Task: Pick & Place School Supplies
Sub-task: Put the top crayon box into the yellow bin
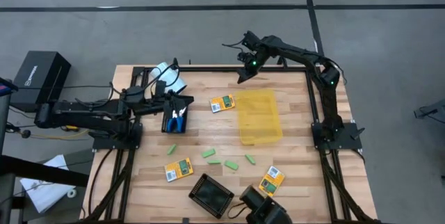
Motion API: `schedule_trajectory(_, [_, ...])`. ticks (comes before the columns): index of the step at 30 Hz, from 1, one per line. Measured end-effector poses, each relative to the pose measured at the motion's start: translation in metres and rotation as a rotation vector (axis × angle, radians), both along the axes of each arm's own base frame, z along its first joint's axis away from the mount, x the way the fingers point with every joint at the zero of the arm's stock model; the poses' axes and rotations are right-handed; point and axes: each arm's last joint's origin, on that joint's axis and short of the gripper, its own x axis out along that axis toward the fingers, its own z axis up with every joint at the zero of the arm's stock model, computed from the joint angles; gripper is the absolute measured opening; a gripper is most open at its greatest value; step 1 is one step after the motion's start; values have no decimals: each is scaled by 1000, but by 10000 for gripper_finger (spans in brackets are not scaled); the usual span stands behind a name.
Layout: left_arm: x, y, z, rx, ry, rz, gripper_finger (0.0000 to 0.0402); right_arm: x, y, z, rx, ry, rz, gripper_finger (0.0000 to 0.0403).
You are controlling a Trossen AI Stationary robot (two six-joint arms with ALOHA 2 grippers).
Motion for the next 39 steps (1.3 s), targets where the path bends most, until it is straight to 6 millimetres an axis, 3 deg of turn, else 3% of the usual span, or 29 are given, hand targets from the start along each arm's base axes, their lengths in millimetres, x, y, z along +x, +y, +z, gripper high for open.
schedule_trajectory(9, [0,-1,0,-20,-8,-27,115,13,6,-15,16,14,25,185])
schedule_trajectory(14, [0,-1,1,-25,-12,-35,115,21,12,-33,44,50,46,184])
schedule_trajectory(26, [0,-1,1,-24,-11,-36,115,37,19,-33,29,-12,49,181])
schedule_trajectory(34, [0,-1,1,-24,-11,-38,115,41,19,-63,102,60,40,177])
schedule_trajectory(39, [0,-1,1,-24,-11,-40,115,46,10,-48,58,12,34,177])
